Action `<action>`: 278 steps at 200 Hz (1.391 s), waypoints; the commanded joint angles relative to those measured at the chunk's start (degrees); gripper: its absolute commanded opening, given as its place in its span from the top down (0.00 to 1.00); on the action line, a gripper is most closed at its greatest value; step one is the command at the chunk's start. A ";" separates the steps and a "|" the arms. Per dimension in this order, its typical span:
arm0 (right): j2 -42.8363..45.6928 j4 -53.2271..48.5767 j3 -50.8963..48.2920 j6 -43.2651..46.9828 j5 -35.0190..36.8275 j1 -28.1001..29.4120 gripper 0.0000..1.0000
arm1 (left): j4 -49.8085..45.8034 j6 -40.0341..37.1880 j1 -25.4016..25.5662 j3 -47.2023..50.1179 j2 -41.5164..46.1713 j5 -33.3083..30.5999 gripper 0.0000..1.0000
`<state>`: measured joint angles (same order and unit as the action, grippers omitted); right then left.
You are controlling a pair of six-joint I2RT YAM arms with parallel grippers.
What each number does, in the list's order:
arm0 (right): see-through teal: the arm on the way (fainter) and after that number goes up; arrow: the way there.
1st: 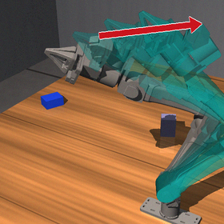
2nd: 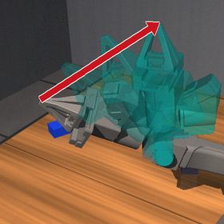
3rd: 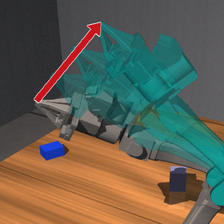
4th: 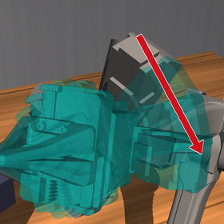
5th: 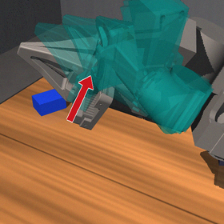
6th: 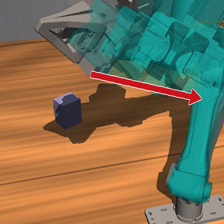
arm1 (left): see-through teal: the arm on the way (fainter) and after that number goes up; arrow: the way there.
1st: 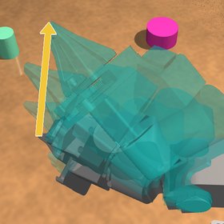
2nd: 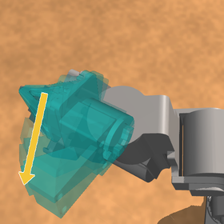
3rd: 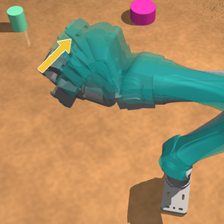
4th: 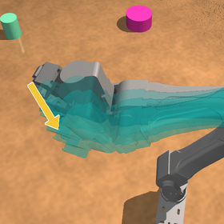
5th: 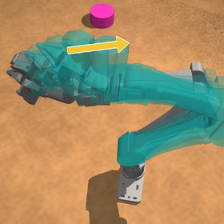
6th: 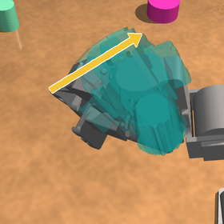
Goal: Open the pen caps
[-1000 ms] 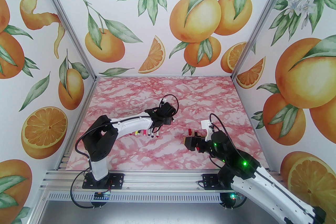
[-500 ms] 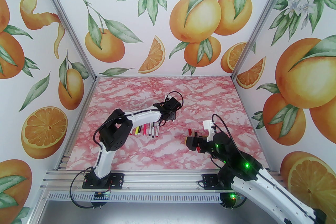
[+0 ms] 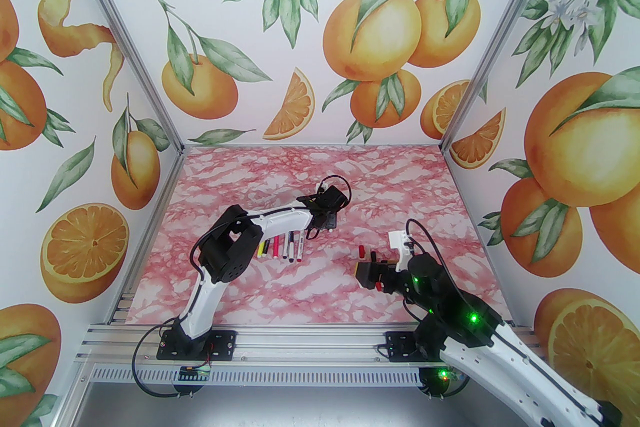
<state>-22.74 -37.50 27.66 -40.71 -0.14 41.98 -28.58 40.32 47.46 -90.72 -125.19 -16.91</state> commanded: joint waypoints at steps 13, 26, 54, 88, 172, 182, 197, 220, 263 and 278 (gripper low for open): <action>0.33 -0.18 0.18 -0.85 1.37 0.41 0.00 | -1.48 -0.98 -0.97 -2.40 -1.28 -0.76 0.56; 0.17 0.13 0.03 -0.87 1.22 0.42 0.00 | -2.47 -1.95 -1.12 -3.24 -1.74 -0.84 0.59; -0.10 0.36 0.02 -0.70 1.28 0.41 0.00 | -4.25 -3.88 -1.15 -4.70 -2.29 -1.24 0.66; -1.22 0.93 0.08 -0.51 1.11 0.41 0.00 | -6.05 -4.61 -1.18 -5.38 -2.79 -1.80 0.69; -1.34 1.10 -0.33 -0.69 1.02 0.39 0.00 | -9.19 -6.25 -1.60 -7.86 -6.09 -2.86 0.71; -1.32 1.11 -0.33 -0.69 1.02 0.39 0.00 | -9.56 -6.49 -1.68 -8.59 -6.62 -2.87 0.71; -1.43 1.00 -0.21 -0.61 1.02 0.42 0.00 | -10.82 -6.64 -1.86 -9.92 -7.58 -2.87 0.71; -1.36 0.78 -0.19 -0.66 1.15 0.41 0.00 | -12.43 -6.95 -1.92 -11.76 -9.03 -2.93 0.71; -1.18 0.93 -0.50 -1.02 1.28 0.40 0.00 | -14.97 -7.58 -1.92 -13.96 -11.03 -3.40 0.76; -0.96 0.93 -0.56 -1.19 1.28 0.41 0.00 | -15.08 -7.54 -1.94 -13.72 -11.04 -3.14 0.79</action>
<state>-24.03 -37.12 27.64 -41.10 0.01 41.98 -41.93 33.65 46.41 -104.03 -132.92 -19.25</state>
